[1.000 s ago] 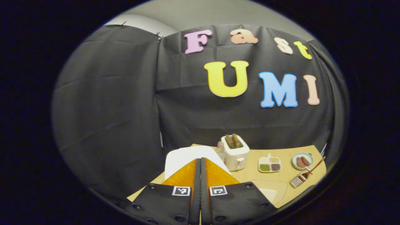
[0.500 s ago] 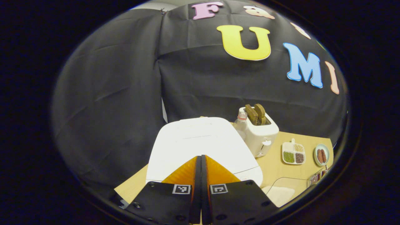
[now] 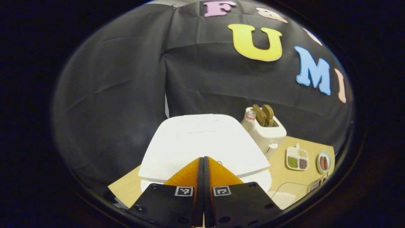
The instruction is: Close the left gripper, press the button to open the rice cooker; take a wooden spoon from the chopstick holder with the right hand, scoop a spoonful of rice and pour it into the rice cooker, then put the wooden spoon back into the chopstick holder.
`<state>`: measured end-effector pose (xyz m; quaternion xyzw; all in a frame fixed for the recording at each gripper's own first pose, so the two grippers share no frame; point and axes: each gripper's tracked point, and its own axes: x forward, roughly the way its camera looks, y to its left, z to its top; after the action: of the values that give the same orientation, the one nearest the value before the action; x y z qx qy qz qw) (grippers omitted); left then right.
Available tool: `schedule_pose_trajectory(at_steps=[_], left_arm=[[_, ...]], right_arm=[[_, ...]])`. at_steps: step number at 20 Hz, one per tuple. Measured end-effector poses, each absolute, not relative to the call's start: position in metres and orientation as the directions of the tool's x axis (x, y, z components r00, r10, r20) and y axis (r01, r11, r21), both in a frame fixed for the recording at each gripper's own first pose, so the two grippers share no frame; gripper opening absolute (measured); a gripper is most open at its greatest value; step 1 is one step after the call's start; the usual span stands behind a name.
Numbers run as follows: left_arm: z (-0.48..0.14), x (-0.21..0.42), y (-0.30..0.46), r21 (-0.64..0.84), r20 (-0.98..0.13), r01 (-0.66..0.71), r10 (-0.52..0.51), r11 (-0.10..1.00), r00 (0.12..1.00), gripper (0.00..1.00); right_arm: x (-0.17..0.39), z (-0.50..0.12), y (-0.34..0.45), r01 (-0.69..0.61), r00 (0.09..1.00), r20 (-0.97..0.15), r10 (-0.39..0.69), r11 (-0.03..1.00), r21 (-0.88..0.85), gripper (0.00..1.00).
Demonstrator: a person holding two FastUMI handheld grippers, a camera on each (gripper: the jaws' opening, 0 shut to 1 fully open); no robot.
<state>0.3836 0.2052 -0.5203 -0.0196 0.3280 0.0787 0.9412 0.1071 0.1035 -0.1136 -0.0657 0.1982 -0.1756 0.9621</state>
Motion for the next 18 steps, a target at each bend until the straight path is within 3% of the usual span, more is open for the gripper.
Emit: schedule_pose_trajectory(at_steps=[7,14,18], left_arm=[[-0.421,0.421,0.216,0.051,-0.386,-0.134,0.144,0.990,0.911,0.09],[-0.393,0.393,0.215,0.001,-0.373,-0.129,0.120,0.992,0.920,0.08],[-0.365,0.360,0.228,-0.009,-0.343,-0.146,0.134,0.989,0.930,0.08]], right_arm=[[0.100,-0.115,0.104,0.321,0.860,-0.354,-0.368,0.929,-0.184,0.95],[0.090,-0.134,0.091,0.314,0.857,-0.369,-0.360,0.932,-0.181,0.95],[0.105,-0.166,0.077,0.285,0.883,-0.393,-0.256,0.958,0.017,0.95]])
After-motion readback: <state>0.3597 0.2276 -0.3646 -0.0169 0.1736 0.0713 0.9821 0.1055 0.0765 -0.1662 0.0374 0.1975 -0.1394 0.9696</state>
